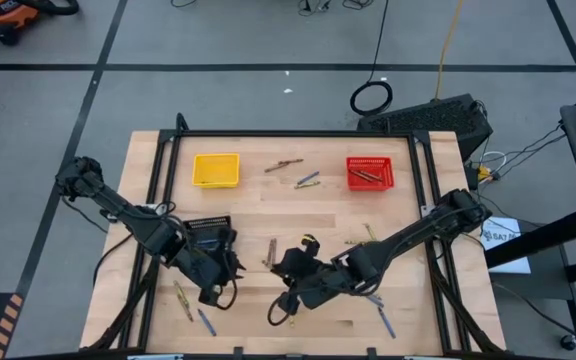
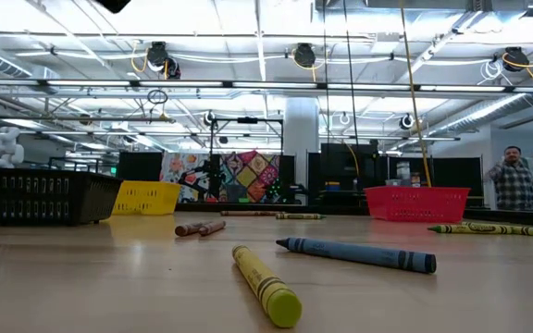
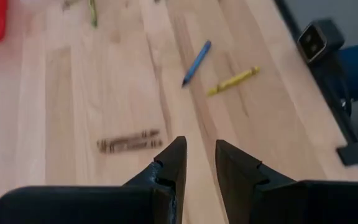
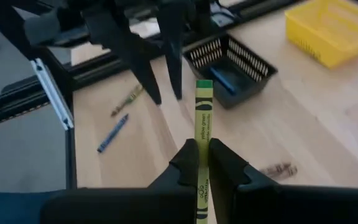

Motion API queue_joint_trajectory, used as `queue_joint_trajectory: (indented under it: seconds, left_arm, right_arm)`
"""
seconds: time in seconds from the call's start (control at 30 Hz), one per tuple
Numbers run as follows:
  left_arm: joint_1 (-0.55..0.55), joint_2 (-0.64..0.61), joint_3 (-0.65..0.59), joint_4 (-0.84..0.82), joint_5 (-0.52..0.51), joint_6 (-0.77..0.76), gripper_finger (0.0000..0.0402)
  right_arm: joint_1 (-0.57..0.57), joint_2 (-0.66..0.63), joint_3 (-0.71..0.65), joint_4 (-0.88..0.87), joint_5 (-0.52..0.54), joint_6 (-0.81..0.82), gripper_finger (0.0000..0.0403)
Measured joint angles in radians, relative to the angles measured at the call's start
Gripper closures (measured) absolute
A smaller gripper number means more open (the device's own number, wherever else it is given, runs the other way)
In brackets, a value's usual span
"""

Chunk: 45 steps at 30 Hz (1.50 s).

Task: Sort crayons
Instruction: Put the green crayon into the yellow bin

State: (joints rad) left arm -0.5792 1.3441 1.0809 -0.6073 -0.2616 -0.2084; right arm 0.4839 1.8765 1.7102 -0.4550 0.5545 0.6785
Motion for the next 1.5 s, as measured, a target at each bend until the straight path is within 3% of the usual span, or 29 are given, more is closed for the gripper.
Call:
queue_joint_trajectory:
  seconds: [0.53,0.73,0.9,1.5]
  left_arm:
    - [0.003,0.0,0.0,0.37,-0.009,0.014,0.0317]
    - [0.004,0.0,0.0,0.466,-0.144,0.011,0.0317]
    - [0.007,0.0,0.0,0.541,-0.163,0.007,0.0317]
    - [0.037,0.0,0.0,0.603,-0.121,-0.011,0.0317]
  right_arm:
    - [0.005,-0.09,0.0,0.209,-0.002,-0.32,0.0403]
    - [0.014,-0.09,0.0,0.203,-0.004,-0.339,0.0403]
    - [0.014,-0.09,0.0,0.203,-0.004,-0.351,0.0403]
    - [0.013,-0.09,0.0,0.258,-0.002,-0.419,0.0403]
